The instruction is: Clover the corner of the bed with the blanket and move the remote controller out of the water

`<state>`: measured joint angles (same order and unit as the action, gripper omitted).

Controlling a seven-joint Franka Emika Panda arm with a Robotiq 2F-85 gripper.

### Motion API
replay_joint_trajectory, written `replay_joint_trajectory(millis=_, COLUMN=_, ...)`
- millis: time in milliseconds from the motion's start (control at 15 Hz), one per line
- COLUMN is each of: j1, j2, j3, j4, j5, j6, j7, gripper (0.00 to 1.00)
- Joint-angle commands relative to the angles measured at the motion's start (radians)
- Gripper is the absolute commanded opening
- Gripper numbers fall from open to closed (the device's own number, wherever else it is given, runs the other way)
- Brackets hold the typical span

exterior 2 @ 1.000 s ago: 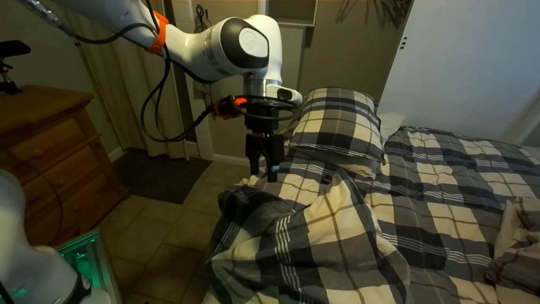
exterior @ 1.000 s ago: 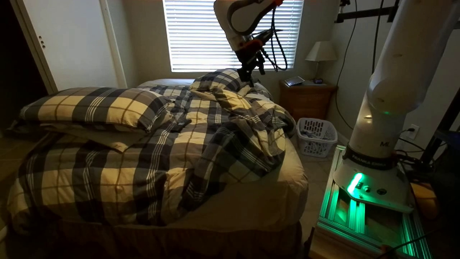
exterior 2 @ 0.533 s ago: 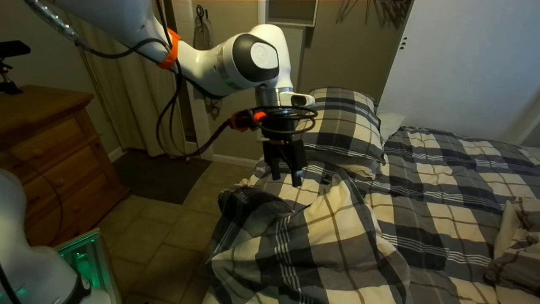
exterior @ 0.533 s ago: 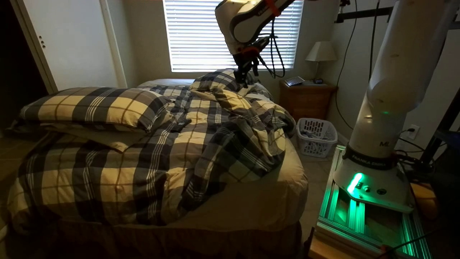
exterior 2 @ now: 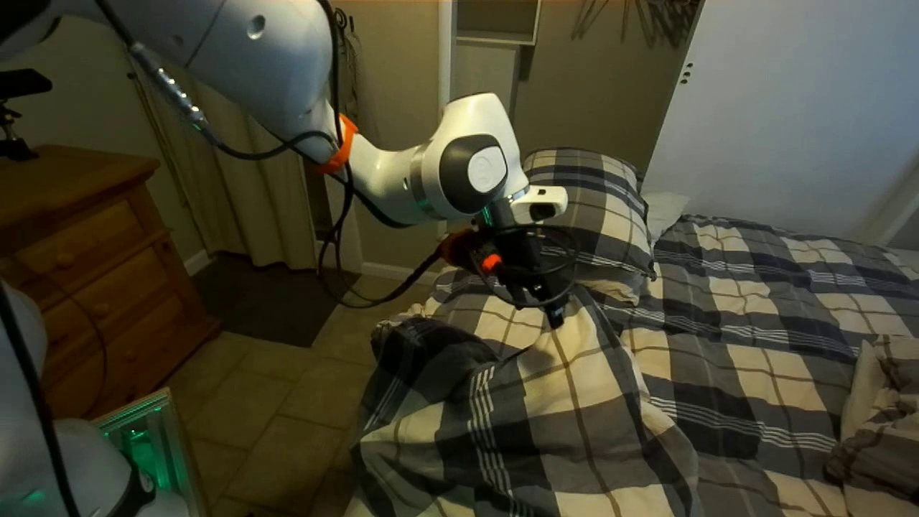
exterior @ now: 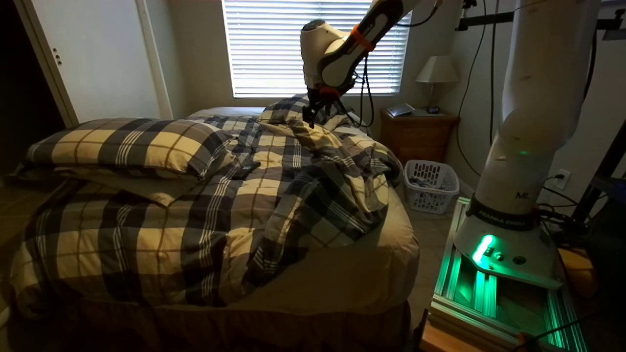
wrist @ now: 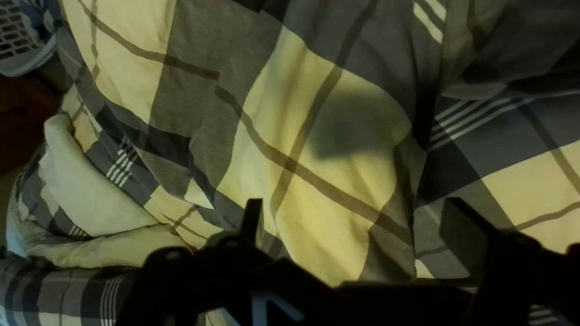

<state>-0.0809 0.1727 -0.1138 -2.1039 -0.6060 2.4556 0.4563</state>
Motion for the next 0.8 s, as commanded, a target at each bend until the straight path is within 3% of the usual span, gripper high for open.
replay_joint_trajectory(millis=0, j1=0.024, j2=0.109, j3=-0.033, j4=0.077, j5=-0.015, j6=0.069, j7=0.066, gripper=1.00)
replay_joint_trajectory(millis=400, j1=0.078, j2=0.284, j3=-0.080, j4=0.249, j5=0.004, j6=0.052, j7=0.078, gripper=1.00)
replay_joint_trajectory(millis=467, j1=0.086, j2=0.308, j3=-0.086, j4=0.275, j5=0.010, j6=0.048, j7=0.072, gripper=0.75)
replay_joint_trajectory(millis=533, j1=0.095, j2=0.329, j3=-0.096, j4=0.296, j5=0.008, j6=0.047, j7=0.073, gripper=0.74)
replay_joint_trajectory(millis=733, j1=0.104, j2=0.366, j3=-0.107, j4=0.323, j5=0.032, j6=0.034, j7=0.055, gripper=0.52)
